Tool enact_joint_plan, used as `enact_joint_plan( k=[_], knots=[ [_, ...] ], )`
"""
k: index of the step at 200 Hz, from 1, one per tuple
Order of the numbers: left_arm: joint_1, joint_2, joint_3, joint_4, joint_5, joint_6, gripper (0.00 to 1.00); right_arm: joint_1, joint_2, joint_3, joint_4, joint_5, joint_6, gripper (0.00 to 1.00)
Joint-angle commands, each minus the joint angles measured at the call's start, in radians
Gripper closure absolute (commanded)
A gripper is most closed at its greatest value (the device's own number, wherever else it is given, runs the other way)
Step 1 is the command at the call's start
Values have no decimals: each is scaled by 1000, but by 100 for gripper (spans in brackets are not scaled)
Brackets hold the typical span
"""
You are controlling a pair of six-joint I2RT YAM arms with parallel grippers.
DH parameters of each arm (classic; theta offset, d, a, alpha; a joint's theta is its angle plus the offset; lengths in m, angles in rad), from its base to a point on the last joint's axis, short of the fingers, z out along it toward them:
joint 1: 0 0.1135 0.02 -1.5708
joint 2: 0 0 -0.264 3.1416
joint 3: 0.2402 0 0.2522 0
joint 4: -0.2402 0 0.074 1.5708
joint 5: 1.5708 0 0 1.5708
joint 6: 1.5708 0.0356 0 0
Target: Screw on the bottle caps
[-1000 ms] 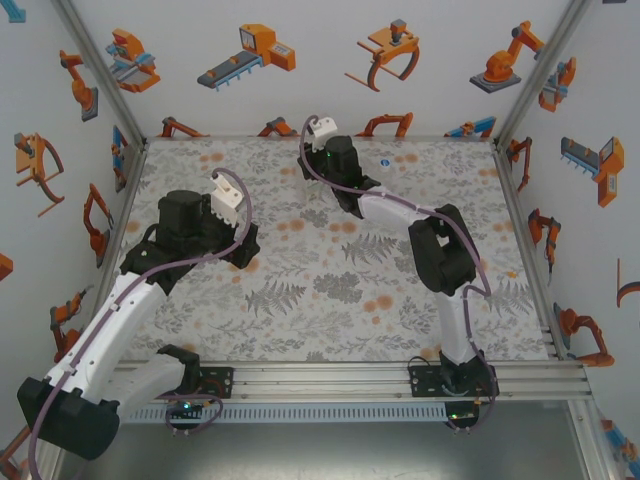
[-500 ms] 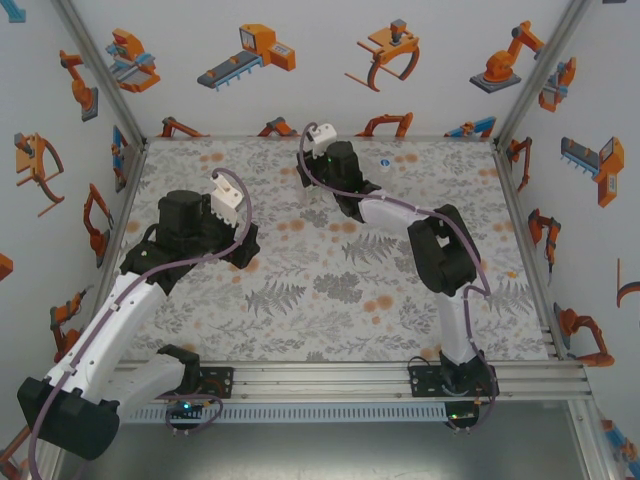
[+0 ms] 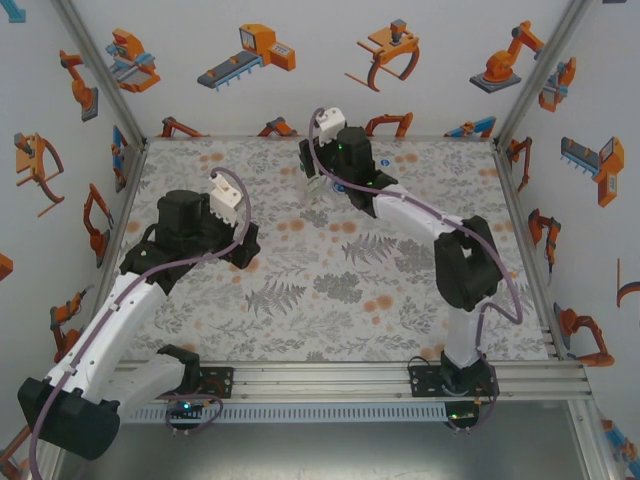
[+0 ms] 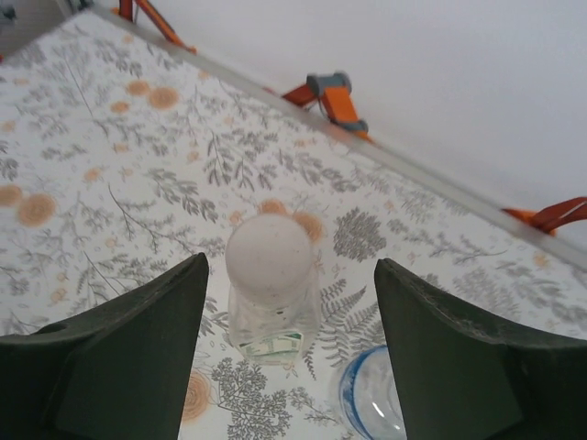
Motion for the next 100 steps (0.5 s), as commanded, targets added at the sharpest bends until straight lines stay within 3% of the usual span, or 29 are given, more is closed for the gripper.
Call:
enact_joint_plan(
  k=[1, 20, 30, 100],
  knots=[
    [8, -10, -6, 52, -25, -51, 3, -2, -119, -42, -53, 27, -29, 28],
    [9, 6, -24, 103, -73, -99, 3, -7, -210, -116, -81, 62, -32, 17],
    [9, 21, -33, 123, -107, -117, 3, -13, -261, -162, -88, 81, -30, 1],
    [18, 108, -200, 366, -464, -129, 3, -100, -576, -522, -139, 189, -16, 1]
  ],
)
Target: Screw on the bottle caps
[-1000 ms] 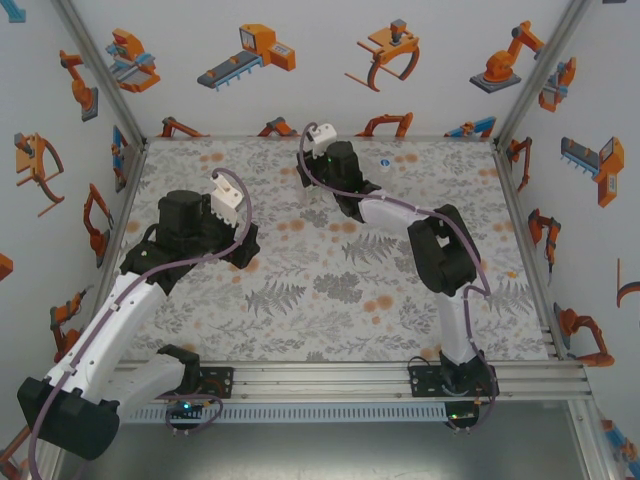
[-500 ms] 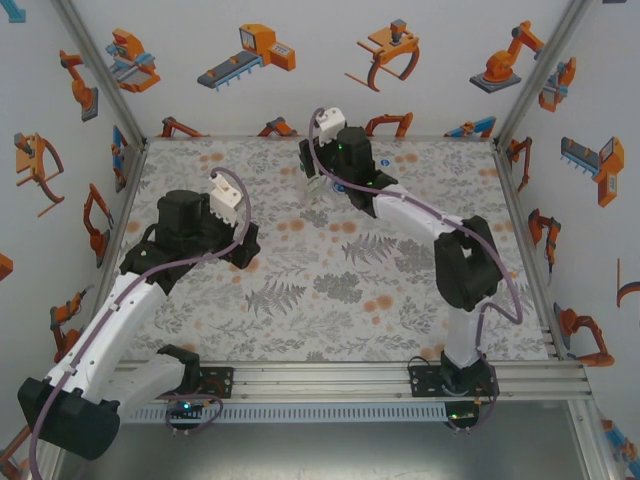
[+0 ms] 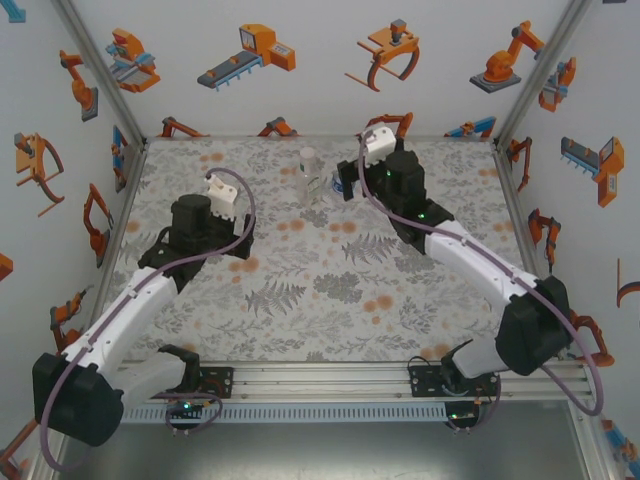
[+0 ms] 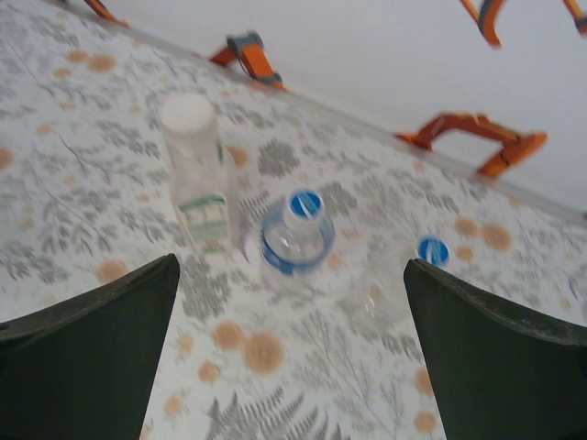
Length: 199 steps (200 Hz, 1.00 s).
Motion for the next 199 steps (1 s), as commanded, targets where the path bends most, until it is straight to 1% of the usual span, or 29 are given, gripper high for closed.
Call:
enact_joint_plan(
  k=[1, 18, 39, 72, 92, 123, 129, 138, 152, 170, 178, 183, 191, 199],
  knots=[
    [14, 27, -58, 142, -185, -7, 3, -52, -86, -102, -32, 62, 10, 1],
    [38, 50, -121, 237, -227, 9, 3, -96, -130, -195, -30, 85, 22, 1],
    [81, 75, -193, 363, -217, 23, 3, -155, -166, -320, 5, 111, 23, 1],
    [153, 153, -291, 577, -215, 50, 3, -267, -170, -483, 87, 159, 32, 1],
    [216, 208, -335, 701, -147, 31, 3, -339, -158, -547, 147, 159, 34, 1],
    [303, 309, -390, 929, -40, -17, 3, -433, -104, -590, 228, 148, 35, 1],
    [319, 319, -383, 925, -30, -42, 3, -448, -92, -598, 250, 140, 37, 1],
    [348, 341, -379, 945, 42, -61, 3, -470, -71, -613, 303, 114, 42, 1],
    [370, 386, -389, 997, 86, -71, 3, -503, -32, -636, 391, 66, 58, 1],
    [382, 465, -432, 1147, 133, -69, 3, -535, 23, -665, 507, 18, 80, 1],
    [388, 486, -444, 1210, 151, -73, 3, -546, 45, -666, 524, 8, 90, 1],
    [392, 477, -443, 1196, 162, -75, 3, -550, 61, -669, 537, 2, 94, 1],
    [398, 460, -425, 1122, 178, -73, 3, -557, 82, -675, 566, -19, 97, 1],
    [398, 475, -403, 1100, 207, -67, 3, -567, 98, -682, 593, -38, 100, 1]
  ],
)
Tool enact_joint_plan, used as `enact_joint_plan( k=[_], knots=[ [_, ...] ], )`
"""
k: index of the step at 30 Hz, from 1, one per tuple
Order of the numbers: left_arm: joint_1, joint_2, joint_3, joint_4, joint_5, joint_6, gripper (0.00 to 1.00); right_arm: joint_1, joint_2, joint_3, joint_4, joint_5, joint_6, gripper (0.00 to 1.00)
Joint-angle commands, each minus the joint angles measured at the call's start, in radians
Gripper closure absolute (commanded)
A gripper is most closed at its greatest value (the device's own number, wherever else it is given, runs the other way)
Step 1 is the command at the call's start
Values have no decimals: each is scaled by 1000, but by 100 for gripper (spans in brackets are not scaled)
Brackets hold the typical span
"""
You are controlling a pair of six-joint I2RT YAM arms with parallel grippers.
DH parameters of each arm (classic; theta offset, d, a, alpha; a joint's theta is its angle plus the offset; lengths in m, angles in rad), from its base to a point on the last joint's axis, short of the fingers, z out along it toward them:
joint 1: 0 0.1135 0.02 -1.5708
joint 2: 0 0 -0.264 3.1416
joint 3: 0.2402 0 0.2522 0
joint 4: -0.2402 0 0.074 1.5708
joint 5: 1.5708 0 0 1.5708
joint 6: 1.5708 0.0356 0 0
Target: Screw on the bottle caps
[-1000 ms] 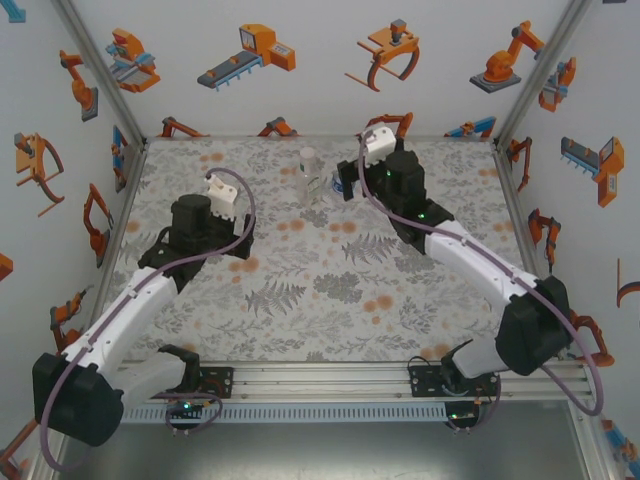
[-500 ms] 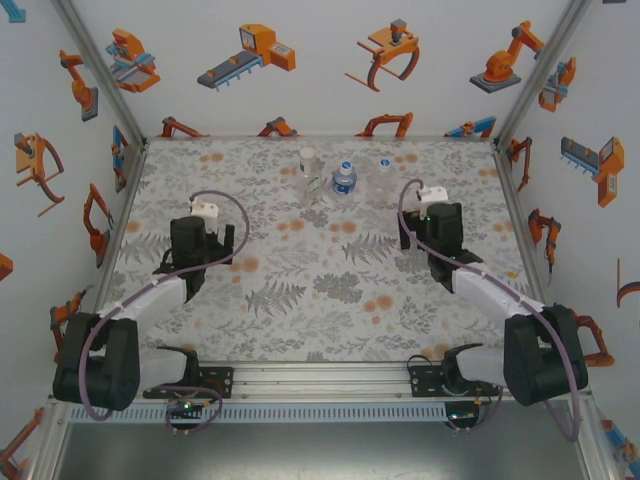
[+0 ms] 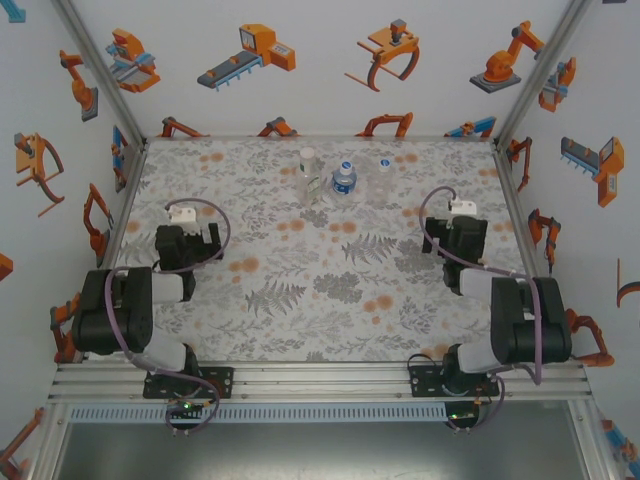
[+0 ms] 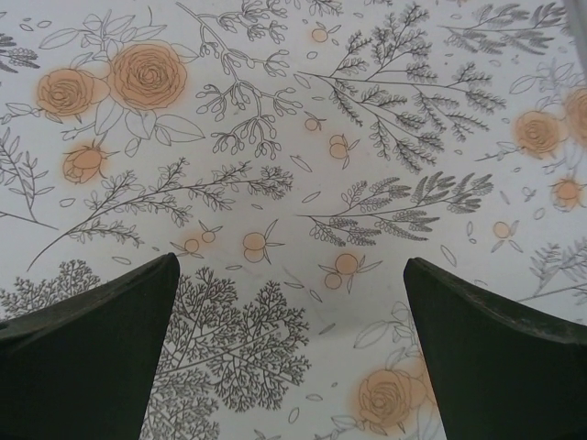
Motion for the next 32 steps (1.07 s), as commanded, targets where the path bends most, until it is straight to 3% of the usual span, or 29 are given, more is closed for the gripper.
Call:
enact_joint_plan(
  k=[1, 9, 12, 16, 32],
  knots=[
    [13, 7, 26, 54, 117, -21, 3, -22, 41, -22, 170, -81, 39, 1],
    [24, 6, 35, 40, 123, -30, 3, -50, 70, -54, 255, -131, 53, 1],
    [18, 8, 55, 5, 23, -57, 3, -49, 70, -54, 255, -133, 52, 1],
    [1, 6, 50, 7, -14, -50, 3, -48, 70, -54, 254, -127, 53, 1],
    [1, 4, 52, 7, -13, -50, 3, -50, 68, -59, 256, -118, 58, 1]
  ],
)
